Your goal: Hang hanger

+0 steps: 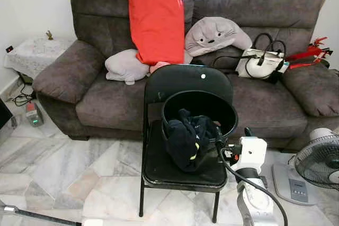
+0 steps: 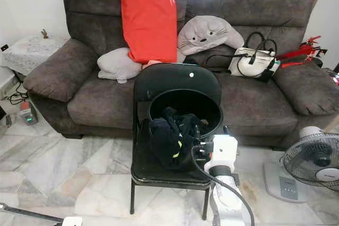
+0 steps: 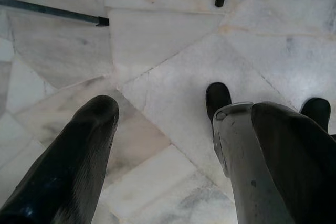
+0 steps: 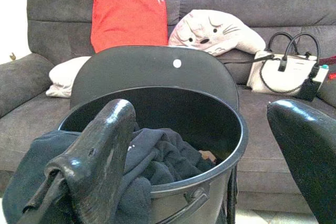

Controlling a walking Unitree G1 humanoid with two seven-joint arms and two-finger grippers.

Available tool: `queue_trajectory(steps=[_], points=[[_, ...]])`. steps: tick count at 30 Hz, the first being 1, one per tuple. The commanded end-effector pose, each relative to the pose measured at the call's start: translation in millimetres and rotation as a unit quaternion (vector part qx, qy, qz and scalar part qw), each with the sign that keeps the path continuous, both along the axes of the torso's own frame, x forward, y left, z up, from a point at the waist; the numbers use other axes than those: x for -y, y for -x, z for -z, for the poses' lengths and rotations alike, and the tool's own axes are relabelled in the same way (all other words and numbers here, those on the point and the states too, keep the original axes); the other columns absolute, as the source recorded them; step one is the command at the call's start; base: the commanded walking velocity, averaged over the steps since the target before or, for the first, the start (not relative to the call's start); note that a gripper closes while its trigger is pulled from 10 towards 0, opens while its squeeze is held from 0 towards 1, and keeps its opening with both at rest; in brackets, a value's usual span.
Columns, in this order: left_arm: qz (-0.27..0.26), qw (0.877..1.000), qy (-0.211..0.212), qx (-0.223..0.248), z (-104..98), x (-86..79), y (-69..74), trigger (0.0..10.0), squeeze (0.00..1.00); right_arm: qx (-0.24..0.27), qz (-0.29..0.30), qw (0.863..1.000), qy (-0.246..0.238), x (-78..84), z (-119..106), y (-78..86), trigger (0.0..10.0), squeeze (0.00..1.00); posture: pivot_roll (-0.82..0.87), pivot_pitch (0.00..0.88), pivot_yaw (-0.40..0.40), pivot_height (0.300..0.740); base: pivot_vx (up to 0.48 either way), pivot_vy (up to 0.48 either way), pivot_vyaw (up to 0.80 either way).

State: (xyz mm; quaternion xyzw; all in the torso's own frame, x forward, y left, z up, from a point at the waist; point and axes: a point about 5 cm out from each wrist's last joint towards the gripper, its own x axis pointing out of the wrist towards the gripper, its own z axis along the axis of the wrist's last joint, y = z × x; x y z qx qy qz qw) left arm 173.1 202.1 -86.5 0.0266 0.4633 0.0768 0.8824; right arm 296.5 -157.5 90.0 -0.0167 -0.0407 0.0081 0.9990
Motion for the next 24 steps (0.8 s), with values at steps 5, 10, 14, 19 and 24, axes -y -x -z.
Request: queue_trajectory(steps=[5, 10, 14, 19, 24], points=[[0.003, 1.0, 0.005, -0.011, 2, -4.0, 4.8, 10.0, 0.0, -0.002, 0.0, 1.0, -0.007, -2.7, -2, -2.8, 10.0, 0.0, -0.07, 0.049, 0.005, 0.74, 0.048, 0.0, 0.0], [0.005, 1.0, 0.007, -0.011, 1, -4.5, 4.3, 10.0, 0.0, 0.005, -0.002, 1.0, -0.009, -4.1, -6, -3.5, 10.0, 0.0, -0.07, 0.059, 0.008, 0.74, 0.276, 0.0, 0.0], [0.007, 1.0, 0.007, -0.011, 1, -5.0, 3.7, 10.0, 0.0, 0.017, -0.005, 1.0, -0.011, -4.9, -12, -4.5, 10.0, 0.0, -0.08, 0.064, 0.01, 0.74, 0.292, 0.0, 0.0], [0.005, 1.0, 0.008, -0.01, 1, -5.5, 3.4, 10.0, 0.0, 0.017, -0.032, 0.999, -0.005, -11.7, -12, -2.9, 10.0, 0.0, -0.08, 0.068, 0.009, 0.74, 0.305, 0.0, 0.0], [-0.014, 1.0, 0.01, -0.005, 0, -8.8, 3.2, 10.0, 0.0, 0.014, -0.053, 0.998, -0.006, -16.7, -11, -1.5, 10.0, 0.0, -0.08, 0.073, 0.008, 0.74, 0.332, 0.0, 0.0]])
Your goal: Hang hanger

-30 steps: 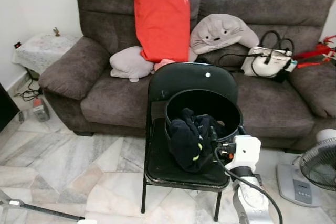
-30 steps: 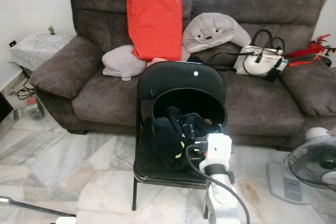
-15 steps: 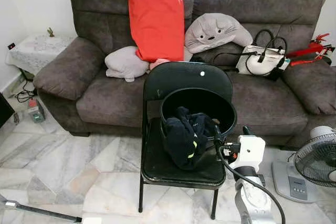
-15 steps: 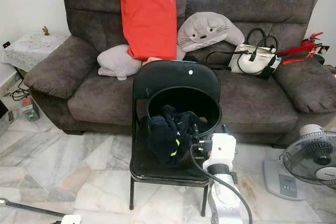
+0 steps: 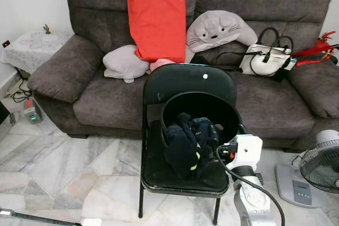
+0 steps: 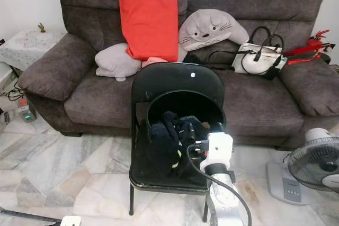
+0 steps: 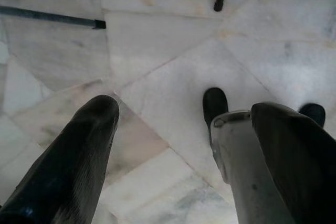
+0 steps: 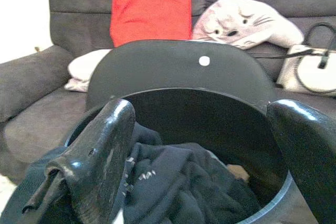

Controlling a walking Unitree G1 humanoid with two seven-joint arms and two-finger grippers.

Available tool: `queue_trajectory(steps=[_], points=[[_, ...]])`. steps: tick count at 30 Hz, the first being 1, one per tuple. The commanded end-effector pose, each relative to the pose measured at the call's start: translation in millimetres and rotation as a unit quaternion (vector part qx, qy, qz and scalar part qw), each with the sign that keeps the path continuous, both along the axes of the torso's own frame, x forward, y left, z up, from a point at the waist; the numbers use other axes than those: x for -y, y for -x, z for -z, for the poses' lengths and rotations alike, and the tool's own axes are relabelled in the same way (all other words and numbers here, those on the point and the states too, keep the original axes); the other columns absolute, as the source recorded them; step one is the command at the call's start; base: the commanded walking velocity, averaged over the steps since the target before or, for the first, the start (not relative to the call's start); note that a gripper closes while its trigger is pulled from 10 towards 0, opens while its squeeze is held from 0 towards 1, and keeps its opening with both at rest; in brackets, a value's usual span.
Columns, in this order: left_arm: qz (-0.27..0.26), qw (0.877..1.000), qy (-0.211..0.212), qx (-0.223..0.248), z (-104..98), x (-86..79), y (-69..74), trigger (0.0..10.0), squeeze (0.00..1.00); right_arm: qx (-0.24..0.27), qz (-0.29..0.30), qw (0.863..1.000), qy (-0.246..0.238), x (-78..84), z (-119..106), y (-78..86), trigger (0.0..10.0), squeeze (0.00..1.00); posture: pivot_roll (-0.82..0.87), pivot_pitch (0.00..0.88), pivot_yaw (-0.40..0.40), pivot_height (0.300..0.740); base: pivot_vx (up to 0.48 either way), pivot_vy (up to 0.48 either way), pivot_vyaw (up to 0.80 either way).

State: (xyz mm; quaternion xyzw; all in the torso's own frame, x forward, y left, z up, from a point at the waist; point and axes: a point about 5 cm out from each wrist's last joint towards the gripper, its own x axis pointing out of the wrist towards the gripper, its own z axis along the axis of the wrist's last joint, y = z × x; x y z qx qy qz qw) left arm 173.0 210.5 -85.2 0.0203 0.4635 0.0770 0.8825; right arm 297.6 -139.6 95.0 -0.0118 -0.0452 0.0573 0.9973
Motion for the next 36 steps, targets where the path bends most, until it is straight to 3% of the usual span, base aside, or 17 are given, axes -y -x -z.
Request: queue_trajectory(steps=[1, 11, 18, 22, 24, 25, 28, 29, 32, 33, 36], points=[[-0.013, 1.0, 0.005, -0.005, 1, -0.7, 3.1, 10.0, 0.0, 0.009, -0.007, 1.0, -0.004, 0.6, -6, -0.2, 10.0, 0.0, -0.08, 0.073, 0.008, 0.74, 0.337, 0.0, 0.0], [-0.027, 1.0, -0.002, 0.007, -1, -5.3, 0.8, 10.0, 0.0, 0.008, -0.074, 0.997, -0.026, -14.3, -13, 4.1, 10.0, 0.0, -0.08, 0.074, 0.008, 0.74, 0.0, 0.0, 0.0], [-0.034, 0.999, -0.003, 0.013, -1, -5.4, 0.2, 10.0, 0.0, -0.005, -0.161, 0.987, -0.027, -22.6, -17, 13.0, 10.0, 0.0, -0.09, 0.075, 0.01, 0.74, 0.0, 0.0, 0.0], [-0.028, 0.999, -0.01, 0.037, -7, -7.0, -9.6, 10.0, 0.0, -0.009, -0.171, 0.985, -0.022, -19.7, -19, 14.0, 10.0, 0.0, -0.1, 0.076, 0.01, 0.74, 0.0, 0.0, 0.0], [-0.023, 0.997, -0.008, 0.072, -15, -13.7, -20.3, 10.0, 0.0, -0.013, -0.166, 0.986, -0.018, -17.2, -18, 14.2, 10.0, 0.0, -0.1, 0.08, 0.008, 0.74, 0.0, 0.0, 0.0], [-0.014, 0.995, -0.006, 0.103, -23, -21.2, -28.6, 10.0, 0.0, -0.017, -0.155, 0.988, -0.015, -13.7, -16, 13.9, 10.0, 0.0, -0.1, 0.08, 0.009, 0.74, 0.0, 0.0, 0.0], [0.022, 0.989, -0.013, 0.143, -35, -23.9, -43.8, 10.0, 0.0, -0.024, -0.143, 0.989, -0.014, -10.1, -14, 13.7, 10.0, 0.0, -0.09, 0.079, 0.012, 0.74, 0.0, 0.0, 0.0], [0.071, 0.982, -0.028, 0.172, -45, -23.5, -56.2, 10.0, 0.0, -0.03, -0.14, 0.99, -0.006, -8.1, -12, 14.1, 10.0, 0.0, -0.09, 0.079, 0.013, 0.74, 0.0, 0.0, 0.0], [0.155, 0.964, -0.055, 0.207, -59, -24.3, -68.0, 10.0, 0.0, -0.031, -0.124, 0.992, -0.005, -1.9, -13, 13.2, 10.0, 0.0, -0.09, 0.08, 0.016, 0.74, 0.0, 0.0, 0.0], [0.18, 0.958, -0.067, 0.214, -62, -29.1, -66.2, 10.0, 0.0, -0.029, -0.12, 0.992, -0.006, 1.1, -14, 12.9, 10.0, 0.0, -0.09, 0.08, 0.017, 0.74, 0.0, 0.0, 0.0], [0.202, 0.953, -0.087, 0.206, -61, -40.8, -55.4, 10.0, 0.0, -0.028, -0.109, 0.994, 0.001, 5.7, -15, 12.3, 10.0, 0.0, -0.09, 0.078, 0.016, 0.74, 0.0, 0.0, 0.0]])
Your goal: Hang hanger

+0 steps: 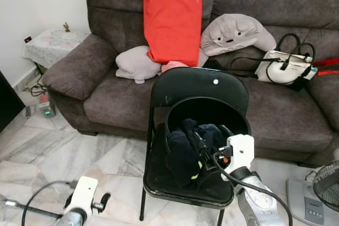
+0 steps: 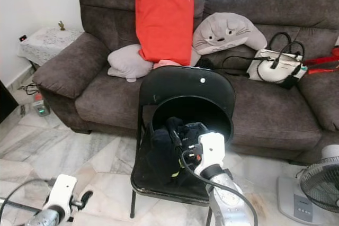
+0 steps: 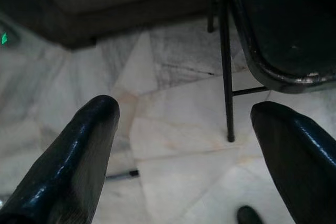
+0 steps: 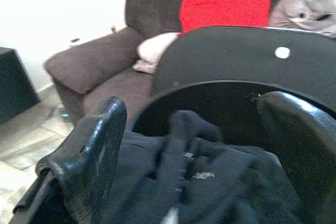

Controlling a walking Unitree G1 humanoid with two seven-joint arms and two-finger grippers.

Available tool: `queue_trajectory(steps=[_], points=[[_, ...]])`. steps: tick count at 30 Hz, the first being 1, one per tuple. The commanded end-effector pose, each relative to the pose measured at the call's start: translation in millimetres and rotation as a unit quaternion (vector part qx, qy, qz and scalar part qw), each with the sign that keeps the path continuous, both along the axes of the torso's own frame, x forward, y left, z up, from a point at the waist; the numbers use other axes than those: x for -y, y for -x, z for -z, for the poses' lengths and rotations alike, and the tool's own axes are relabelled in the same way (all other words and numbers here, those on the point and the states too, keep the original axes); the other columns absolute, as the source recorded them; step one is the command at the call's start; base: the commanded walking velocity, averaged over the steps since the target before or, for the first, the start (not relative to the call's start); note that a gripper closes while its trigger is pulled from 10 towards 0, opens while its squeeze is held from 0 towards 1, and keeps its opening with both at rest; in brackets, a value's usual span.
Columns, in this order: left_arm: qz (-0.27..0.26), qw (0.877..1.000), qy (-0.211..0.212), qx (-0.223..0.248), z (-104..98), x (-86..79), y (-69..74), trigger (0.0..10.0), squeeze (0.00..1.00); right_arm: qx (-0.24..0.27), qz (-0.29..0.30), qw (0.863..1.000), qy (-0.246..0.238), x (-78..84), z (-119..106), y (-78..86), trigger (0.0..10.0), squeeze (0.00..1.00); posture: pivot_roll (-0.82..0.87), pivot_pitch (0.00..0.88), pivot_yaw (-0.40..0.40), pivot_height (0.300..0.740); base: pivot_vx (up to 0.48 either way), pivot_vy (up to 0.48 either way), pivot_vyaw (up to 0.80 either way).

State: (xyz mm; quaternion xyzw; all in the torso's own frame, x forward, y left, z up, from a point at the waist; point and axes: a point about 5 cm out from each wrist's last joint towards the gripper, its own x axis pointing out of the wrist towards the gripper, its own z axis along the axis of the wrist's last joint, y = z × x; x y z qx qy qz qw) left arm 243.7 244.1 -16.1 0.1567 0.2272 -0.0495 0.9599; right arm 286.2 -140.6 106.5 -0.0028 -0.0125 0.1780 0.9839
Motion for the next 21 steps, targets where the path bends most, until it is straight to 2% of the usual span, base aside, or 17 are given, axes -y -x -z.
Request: queue_trajectory(steps=[1, 2, 3, 4, 6, 7, 8, 9, 10, 15, 18, 21], points=[[0.012, 0.999, -0.027, -0.034, 11, -13.2, 23.2, 10.0, 0.0, 0.006, 0.016, 1.0, 0.003, 6.1, -4, 0.5, 10.0, 0.0, -0.09, 0.076, 0.016, 0.74, 0.0, 0.0, 0.0], [0.011, 0.998, -0.037, -0.047, 15, -19.4, 32.2, 10.0, 0.0, 0.007, 0.019, 1.0, 0.002, 6.8, -4, 0.3, 10.0, 0.0, -0.08, 0.076, 0.015, 0.74, 0.0, 0.0, 0.0], [-0.013, 0.996, -0.051, -0.072, 22, -34.5, 52.7, 10.0, 0.0, 0.008, 0.02, 1.0, 0.002, 6.9, -4, 0.1, 10.0, 0.0, -0.08, 0.071, 0.013, 0.74, 0.0, 0.0, 0.0], [-0.036, 0.994, -0.056, -0.082, 24, -42.6, 62.6, 10.0, 0.0, 0.008, 0.02, 1.0, 0.002, 6.6, -5, 0.0, 10.0, 0.0, -0.08, 0.071, 0.012, 0.74, 0.0, 0.0, 0.0], [-0.058, 0.992, -0.061, -0.091, 27, -49.9, 71.7, 10.0, 0.0, 0.009, 0.019, 1.0, 0.002, 6.0, -5, -0.2, 10.0, 0.0, -0.07, 0.07, 0.01, 0.74, 0.0, 0.0, 0.0], [-0.103, 0.987, -0.056, -0.107, 31, -59.5, 84.4, 10.0, 0.0, 0.009, 0.018, 1.0, 0.001, 5.1, -5, -0.3, 10.0, 0.0, -0.07, 0.068, 0.008, 0.74, 0.0, 0.0, 0.0], [-0.103, 0.987, -0.056, -0.107, 31, -59.5, 84.4, 10.0, 0.0, 0.009, 0.018, 1.0, 0.001, 5.1, -5, -0.3, 10.0, 0.0, -0.07, 0.068, 0.008, 0.74, 0.0, 0.0, 0.0], [-0.143, 0.98, -0.052, -0.131, 36, -66.7, 99.5, 10.0, 0.0, 0.009, 0.016, 1.0, 0.0, 3.3, -5, -0.6, 10.0, 0.0, -0.07, 0.064, 0.005, 0.74, 0.0, 0.0, 0.0], [-0.151, 0.977, -0.054, -0.142, 39, -68.1, 107.0, 10.0, 0.0, 0.009, 0.014, 1.0, 0.0, 2.2, -5, -0.7, 10.0, 0.0, -0.07, 0.061, 0.004, 0.74, 0.0, 0.0, 0.0], [-0.154, 0.964, -0.059, -0.209, 53, -67.2, 139.1, 10.0, 0.0, 0.01, 0.011, 1.0, 0.003, 2.1, -6, -2.0, 10.0, 0.0, -0.07, 0.052, 0.003, 0.74, 0.0, 0.0, 0.0], [-0.149, 0.961, -0.061, -0.225, 57, -63.6, 144.8, 10.0, 0.0, 0.009, 0.019, 1.0, 0.004, 3.9, -6, -3.2, 10.0, 0.0, -0.08, 0.048, 0.004, 0.74, 0.0, 0.0, 0.0], [-0.156, 0.963, -0.047, -0.217, 58, -57.7, 139.2, 10.0, 0.0, -0.013, 0.034, 0.999, 0.031, 5.9, 1, -5.5, 10.0, 0.0, -0.07, 0.043, 0.002, 0.74, 0.0, 0.0, 0.0]])
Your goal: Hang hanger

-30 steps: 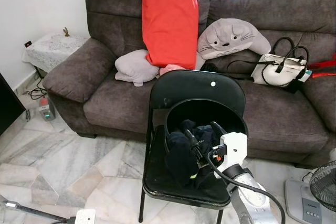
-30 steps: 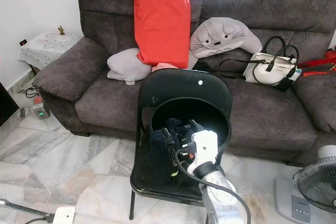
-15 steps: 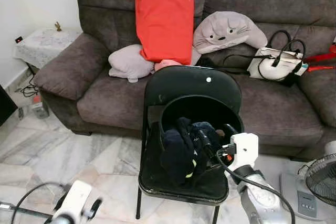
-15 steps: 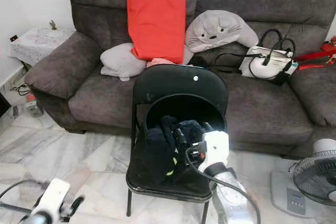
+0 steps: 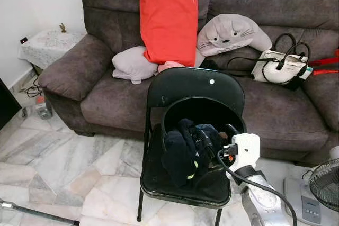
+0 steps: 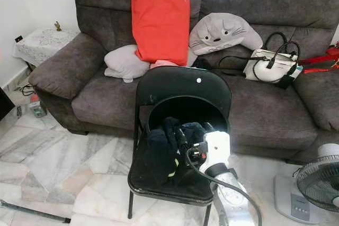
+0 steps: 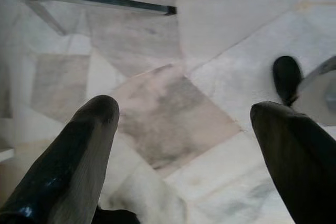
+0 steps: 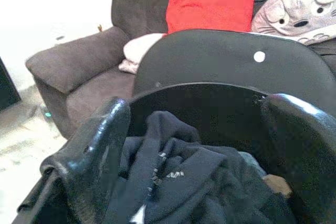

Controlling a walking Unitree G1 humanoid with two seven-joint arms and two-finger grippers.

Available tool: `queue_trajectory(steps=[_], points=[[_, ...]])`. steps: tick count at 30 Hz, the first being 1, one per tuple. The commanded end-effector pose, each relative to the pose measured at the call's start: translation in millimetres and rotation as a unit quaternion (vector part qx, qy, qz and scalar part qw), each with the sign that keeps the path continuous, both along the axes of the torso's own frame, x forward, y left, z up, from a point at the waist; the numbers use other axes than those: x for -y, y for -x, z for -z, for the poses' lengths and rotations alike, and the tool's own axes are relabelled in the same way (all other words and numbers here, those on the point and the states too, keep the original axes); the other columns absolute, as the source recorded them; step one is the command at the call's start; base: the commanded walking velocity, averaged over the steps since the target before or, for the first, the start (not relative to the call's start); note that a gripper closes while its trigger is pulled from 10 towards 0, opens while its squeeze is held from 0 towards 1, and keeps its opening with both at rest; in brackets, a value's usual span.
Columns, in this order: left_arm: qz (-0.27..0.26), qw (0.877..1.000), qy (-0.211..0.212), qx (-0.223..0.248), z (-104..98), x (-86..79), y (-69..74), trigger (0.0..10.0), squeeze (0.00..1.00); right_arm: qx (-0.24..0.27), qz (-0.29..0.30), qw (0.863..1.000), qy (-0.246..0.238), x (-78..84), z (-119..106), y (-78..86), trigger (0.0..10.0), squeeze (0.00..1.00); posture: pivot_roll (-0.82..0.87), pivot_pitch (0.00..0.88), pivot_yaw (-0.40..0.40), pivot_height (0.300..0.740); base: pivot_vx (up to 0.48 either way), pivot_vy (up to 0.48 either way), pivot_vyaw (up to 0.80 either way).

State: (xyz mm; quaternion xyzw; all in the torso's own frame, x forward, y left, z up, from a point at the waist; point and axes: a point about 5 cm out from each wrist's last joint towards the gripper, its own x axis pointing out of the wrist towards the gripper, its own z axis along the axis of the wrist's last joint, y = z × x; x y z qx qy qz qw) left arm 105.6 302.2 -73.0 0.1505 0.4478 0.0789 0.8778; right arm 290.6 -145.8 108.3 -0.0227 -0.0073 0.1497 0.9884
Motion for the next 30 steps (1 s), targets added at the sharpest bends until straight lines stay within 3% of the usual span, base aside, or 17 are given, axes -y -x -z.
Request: queue_trajectory(steps=[1, 2, 3, 6, 9, 14, 17, 21, 24, 29, 30], points=[[-0.001, 1.0, 0.003, -0.002, 1, 3.2, -2.6, 10.0, 0.0, -0.04, 0.015, 0.999, 0.029, 2.0, 12, -2.2, 10.0, 0.0, -0.07, 0.04, 0.003, 0.74, 0.0, 0.0, 0.0], [0.003, 1.0, 0.01, 0.01, 1, 10.6, -11.0, 10.0, 0.0, -0.083, 0.03, 0.993, 0.075, 5.5, 29, -2.2, 10.0, 0.0, -0.07, 0.032, 0.001, 0.74, 0.0, 0.0, 0.0], [0.01, 1.0, 0.014, 0.017, 1, 15.2, -16.1, 10.0, 0.0, -0.09, 0.032, 0.992, 0.08, 6.1, 33, -1.9, 10.0, 0.0, -0.07, 0.032, 0.001, 0.74, 0.0, 0.0, 0.0], [0.02, 0.999, 0.021, 0.031, 1, 24.3, -26.6, 10.0, 0.0, -0.074, 0.029, 0.996, 0.049, 2.4, 28, -3.4, 10.0, 0.0, -0.06, 0.029, 0.002, 0.74, 0.0, 0.0, 0.0], [0.017, 0.999, 0.026, 0.043, 0, 27.9, -33.1, 10.0, 0.0, -0.043, -0.002, 0.997, 0.058, -6.4, 16, -4.6, 10.0, 0.0, -0.08, 0.023, 0.007, 0.74, 0.0, 0.0, 0.0], [0.02, 0.999, 0.03, 0.035, 2, 32.0, -32.4, 10.0, 0.0, -0.045, -0.033, 0.998, -0.006, -17.0, 11, -3.1, 10.0, 0.0, -0.08, 0.015, 0.007, 0.74, 0.0, 0.0, 0.0], [0.02, 0.999, 0.031, 0.03, 3, 32.1, -29.0, 10.0, 0.0, -0.081, -0.069, 0.993, -0.044, -24.5, 12, -0.1, 10.0, 0.0, -0.08, 0.007, 0.006, 0.74, 0.0, 0.0, 0.0], [0.016, 0.999, 0.032, 0.024, 4, 30.2, -24.5, 10.0, 0.0, -0.146, -0.12, 0.981, 0.044, -27.6, 31, 6.8, 10.0, 0.0, -0.08, 0.006, 0.005, 0.74, 0.0, 0.0, 0.0], [0.015, 0.999, 0.032, 0.024, 4, 30.3, -25.6, 10.0, 0.0, -0.155, -0.152, 0.974, 0.072, -23.9, 33, 9.5, 10.0, 0.0, -0.08, 0.032, -0.002, 0.74, 0.0, 0.0, 0.0], [0.013, 0.999, 0.034, 0.027, 4, 32.1, -28.1, 10.0, 0.0, -0.163, -0.151, 0.971, 0.092, -19.1, 33, 12.7, 10.0, 0.0, -0.08, 0.048, -0.006, 0.74, 0.0, 0.0, 0.0], [0.011, 0.999, 0.034, 0.025, 5, 32.9, -28.0, 10.0, 0.0, -0.163, -0.152, 0.967, 0.126, -17.0, 34, 14.1, 10.0, 0.0, -0.08, 0.052, -0.004, 0.74, 0.0, 0.0, 0.0]])
